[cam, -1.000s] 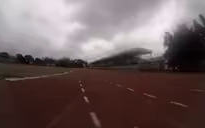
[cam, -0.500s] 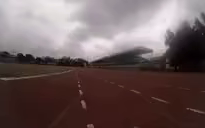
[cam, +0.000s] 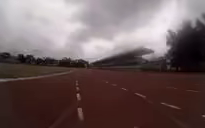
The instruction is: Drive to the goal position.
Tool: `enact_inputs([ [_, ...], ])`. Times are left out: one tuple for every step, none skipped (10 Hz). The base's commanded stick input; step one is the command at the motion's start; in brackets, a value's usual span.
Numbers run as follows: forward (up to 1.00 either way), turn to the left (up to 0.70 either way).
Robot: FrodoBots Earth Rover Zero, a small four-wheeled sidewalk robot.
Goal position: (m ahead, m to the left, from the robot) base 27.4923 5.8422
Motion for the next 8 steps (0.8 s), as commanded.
enact_inputs([
  [0.70,0.00],
  [0.70,0.00],
  [0.70,0.00],
  [0.70,0.00],
  [0.70,0.00],
  [0.70,0.00],
  [0.70,0.00],
  [0.70,0.00],
])
